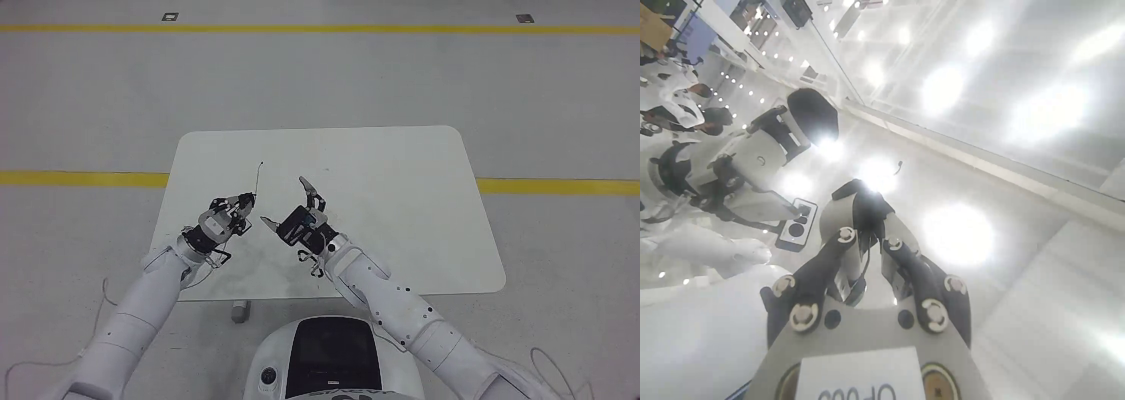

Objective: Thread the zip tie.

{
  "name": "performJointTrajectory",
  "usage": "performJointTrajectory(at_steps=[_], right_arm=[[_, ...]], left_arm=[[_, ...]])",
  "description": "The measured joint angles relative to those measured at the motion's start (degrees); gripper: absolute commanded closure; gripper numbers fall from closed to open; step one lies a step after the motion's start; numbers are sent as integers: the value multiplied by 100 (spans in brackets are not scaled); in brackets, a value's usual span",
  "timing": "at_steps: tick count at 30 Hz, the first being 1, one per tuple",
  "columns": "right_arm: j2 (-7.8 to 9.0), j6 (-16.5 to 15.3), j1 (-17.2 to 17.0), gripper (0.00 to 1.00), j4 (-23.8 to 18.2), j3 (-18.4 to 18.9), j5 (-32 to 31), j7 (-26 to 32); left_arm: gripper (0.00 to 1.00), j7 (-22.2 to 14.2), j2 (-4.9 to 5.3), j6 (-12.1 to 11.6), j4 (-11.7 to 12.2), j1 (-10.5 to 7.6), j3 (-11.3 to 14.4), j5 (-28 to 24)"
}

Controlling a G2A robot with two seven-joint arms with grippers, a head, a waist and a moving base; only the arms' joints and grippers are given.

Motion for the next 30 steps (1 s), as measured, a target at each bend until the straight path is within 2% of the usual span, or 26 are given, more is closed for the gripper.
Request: performJointTrajectory(at_steps=[3,7,16,18,25,28,30], right_arm=[[42,142,65,0,-29,-133,0,-70],[78,278,97,0,-76,-232,0,-172],[133,412,199,0,-87,-378,0,-151],[144,436,204,8,-82,-407,0,-134],[146,424,118,45,-130,-362,0,-153],[126,377,90,53,-126,-359,0,-149],[107,327,84,53,-107,-372,1,-140]], left_arm=[[100,67,-49,0,-47,102,-36,-120],[100,30,-212,0,-36,212,-136,-104],[100,0,-530,0,125,255,-378,-105],[100,7,-549,0,142,251,-402,-105],[100,8,-547,0,142,251,-400,-105],[100,8,-547,0,142,251,-400,-105],[100,8,-547,0,142,251,-400,-105]])
